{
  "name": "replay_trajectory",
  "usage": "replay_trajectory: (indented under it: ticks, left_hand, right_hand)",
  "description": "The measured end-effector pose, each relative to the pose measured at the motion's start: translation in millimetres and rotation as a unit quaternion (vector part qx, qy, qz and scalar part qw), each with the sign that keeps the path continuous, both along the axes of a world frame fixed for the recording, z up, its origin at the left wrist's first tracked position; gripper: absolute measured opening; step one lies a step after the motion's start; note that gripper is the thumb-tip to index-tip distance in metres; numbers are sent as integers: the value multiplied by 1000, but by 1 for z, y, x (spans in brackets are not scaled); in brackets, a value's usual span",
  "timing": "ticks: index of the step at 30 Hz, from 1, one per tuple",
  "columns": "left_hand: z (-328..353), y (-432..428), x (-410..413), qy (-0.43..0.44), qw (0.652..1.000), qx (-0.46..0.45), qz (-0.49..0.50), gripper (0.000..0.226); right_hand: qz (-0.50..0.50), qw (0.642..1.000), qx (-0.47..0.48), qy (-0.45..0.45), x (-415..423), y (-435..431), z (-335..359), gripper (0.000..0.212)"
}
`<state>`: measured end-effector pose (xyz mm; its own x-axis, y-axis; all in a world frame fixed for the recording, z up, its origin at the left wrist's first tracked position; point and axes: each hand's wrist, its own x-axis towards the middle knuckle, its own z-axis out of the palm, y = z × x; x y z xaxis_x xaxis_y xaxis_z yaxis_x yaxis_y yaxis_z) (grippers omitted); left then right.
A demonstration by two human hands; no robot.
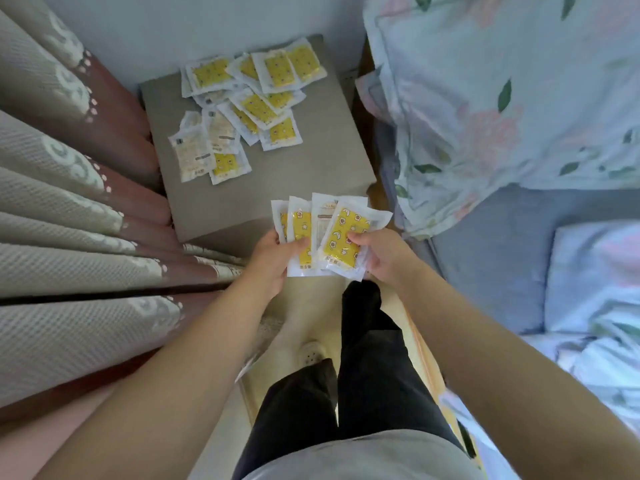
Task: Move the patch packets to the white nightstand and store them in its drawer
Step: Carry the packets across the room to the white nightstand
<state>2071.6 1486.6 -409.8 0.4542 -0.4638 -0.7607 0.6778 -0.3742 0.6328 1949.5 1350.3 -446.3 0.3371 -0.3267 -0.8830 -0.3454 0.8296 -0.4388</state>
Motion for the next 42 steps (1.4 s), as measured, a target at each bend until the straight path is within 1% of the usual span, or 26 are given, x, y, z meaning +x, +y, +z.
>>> replay_trajectory:
  ticks: [2, 5, 7, 9, 10, 12, 14, 15, 17, 20, 22, 24, 25, 29, 31, 34, 36, 39, 42]
  left_hand:
    - [1, 22, -24, 2, 999, -1, -38, 28]
    - [0, 45, -67, 17, 996, 9, -90, 25]
    - [-4, 54, -101, 27, 991, 13, -132, 25]
    - [-6, 60, -137, 35, 983, 11, -183, 25]
    - [-7, 63, -156, 39, 977, 11, -208, 25]
    - [-6, 67, -195, 58, 966, 17, -252, 24]
    - [-3, 71, -238, 79, 952, 21, -296, 20]
    - [-1, 73, -259, 83, 943, 22, -322, 17]
    - [2, 80, -305, 81, 923, 25, -375, 15]
    - [4, 98, -381, 75, 886, 29, -456, 19]
    - [7, 116, -436, 84, 860, 24, -503, 21]
    - [11, 137, -496, 94, 830, 22, -549, 21]
    - [11, 149, -527, 93, 813, 26, -574, 21]
    - [16, 197, -652, 64, 719, 24, -692, 26]
    - [22, 222, -714, 31, 675, 20, -737, 22]
    - [25, 260, -798, 6, 609, 19, -793, 21]
    - [20, 286, -847, -11, 563, 19, -826, 18]
    - [12, 324, -916, -8, 503, 17, -864, 21]
    - [8, 360, -983, 1, 441, 27, -897, 25]
  right_hand:
    - [-26, 1000, 5, 7, -32, 30, 2, 41]
    - [-91, 996, 20, 16, -91, 69, 1, 45]
    - [-136, 990, 25, 28, -133, 94, 8, 37]
    - [-190, 981, 30, 32, -176, 116, 13, 19]
    - [-221, 974, 33, 34, -198, 126, 12, 14]
    - [-271, 960, 44, 44, -242, 147, 11, 15]
    - [-312, 947, 45, 59, -288, 168, 8, 29]
    - [-330, 941, 44, 59, -311, 180, 7, 30]
    - [-380, 923, 34, 41, -358, 205, 8, 24]
    - [-447, 894, 16, 43, -435, 248, 12, 29]
    - [-482, 875, 16, 48, -491, 283, 14, 26]
    - [-522, 852, 17, 40, -547, 321, 20, 15]
    - [-542, 839, 15, 41, -577, 342, 24, 13]
    - [-614, 787, -2, 51, -694, 431, 42, 34]
    - [-656, 753, -10, 48, -744, 476, 49, 33]
    - [-724, 688, -22, 46, -803, 542, 57, 28]
    - [-765, 641, -15, 63, -835, 583, 60, 28]
    - [-815, 573, -4, 84, -876, 639, 61, 28]
    - [-865, 494, 7, 81, -909, 690, 62, 17]
